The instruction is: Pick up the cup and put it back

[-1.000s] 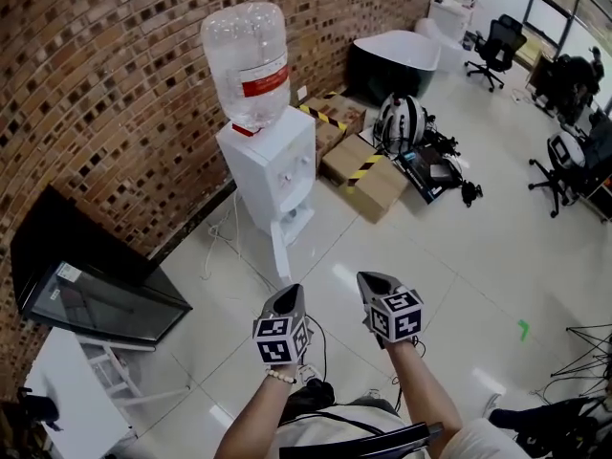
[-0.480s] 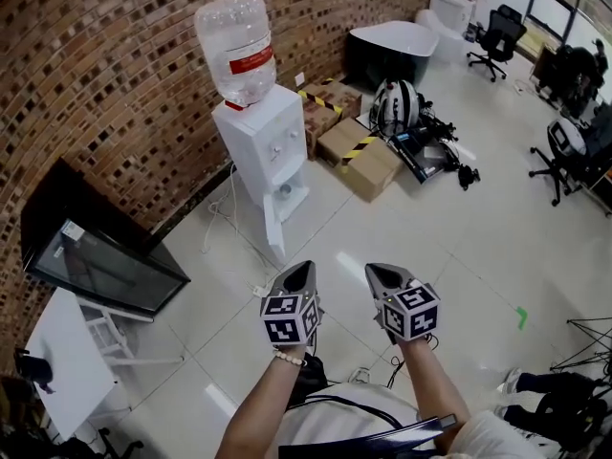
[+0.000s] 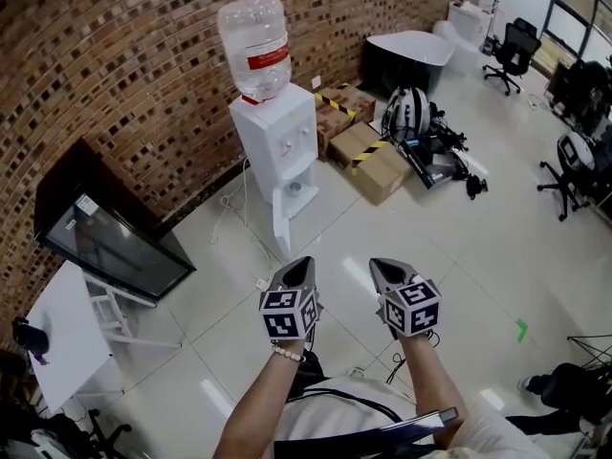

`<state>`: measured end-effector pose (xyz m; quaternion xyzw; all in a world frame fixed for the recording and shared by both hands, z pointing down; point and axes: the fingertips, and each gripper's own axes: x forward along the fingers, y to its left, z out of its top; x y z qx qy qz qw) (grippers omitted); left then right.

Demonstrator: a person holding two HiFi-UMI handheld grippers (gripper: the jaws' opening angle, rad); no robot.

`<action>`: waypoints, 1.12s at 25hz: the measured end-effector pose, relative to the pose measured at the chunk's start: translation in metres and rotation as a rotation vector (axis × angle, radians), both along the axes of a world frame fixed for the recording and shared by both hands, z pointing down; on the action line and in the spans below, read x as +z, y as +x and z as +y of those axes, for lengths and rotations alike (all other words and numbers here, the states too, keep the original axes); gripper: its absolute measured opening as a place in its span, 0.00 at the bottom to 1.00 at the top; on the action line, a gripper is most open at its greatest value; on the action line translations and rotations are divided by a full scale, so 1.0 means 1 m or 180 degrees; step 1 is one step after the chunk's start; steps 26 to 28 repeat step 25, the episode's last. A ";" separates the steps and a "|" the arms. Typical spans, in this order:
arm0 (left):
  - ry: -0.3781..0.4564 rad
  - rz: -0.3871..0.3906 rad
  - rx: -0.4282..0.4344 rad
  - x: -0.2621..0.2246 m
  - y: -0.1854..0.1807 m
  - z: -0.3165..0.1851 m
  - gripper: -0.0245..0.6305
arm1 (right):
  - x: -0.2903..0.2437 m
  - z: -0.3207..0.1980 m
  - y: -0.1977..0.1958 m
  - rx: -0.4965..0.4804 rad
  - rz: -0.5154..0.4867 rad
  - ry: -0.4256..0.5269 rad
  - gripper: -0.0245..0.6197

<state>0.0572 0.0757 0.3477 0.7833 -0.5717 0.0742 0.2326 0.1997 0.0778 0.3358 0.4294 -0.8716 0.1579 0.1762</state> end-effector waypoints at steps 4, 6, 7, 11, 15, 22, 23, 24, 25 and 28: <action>0.0029 0.0005 -0.0013 -0.006 0.005 0.004 0.05 | -0.007 0.001 0.005 -0.0006 0.0001 0.0082 0.05; 0.0040 0.0007 -0.0018 -0.008 0.006 0.006 0.05 | -0.009 0.003 0.004 -0.0023 -0.0021 0.0089 0.05; 0.0043 0.0009 -0.0024 -0.008 0.005 0.007 0.05 | -0.009 0.004 0.003 -0.0030 -0.0042 0.0085 0.05; 0.0058 0.0013 -0.0026 -0.010 0.004 0.008 0.05 | -0.009 0.007 -0.001 -0.0046 -0.0105 0.0063 0.05; 0.0060 0.0027 -0.0027 -0.010 0.003 0.008 0.05 | -0.008 0.008 -0.002 -0.0044 -0.0113 0.0061 0.05; 0.0089 0.0007 -0.0007 -0.016 0.002 0.006 0.05 | -0.013 0.008 -0.003 -0.0033 -0.0129 0.0085 0.05; 0.0094 0.0004 -0.0003 -0.017 0.002 0.006 0.05 | -0.013 0.008 -0.004 -0.0033 -0.0128 0.0087 0.05; 0.0098 0.0001 0.0000 -0.018 0.001 0.006 0.05 | -0.014 0.008 -0.005 -0.0033 -0.0128 0.0088 0.05; 0.0102 -0.0001 0.0002 -0.019 0.000 0.007 0.05 | -0.015 0.008 -0.007 -0.0033 -0.0127 0.0090 0.05; 0.0102 -0.0001 0.0002 -0.019 0.000 0.007 0.05 | -0.015 0.008 -0.007 -0.0033 -0.0127 0.0090 0.05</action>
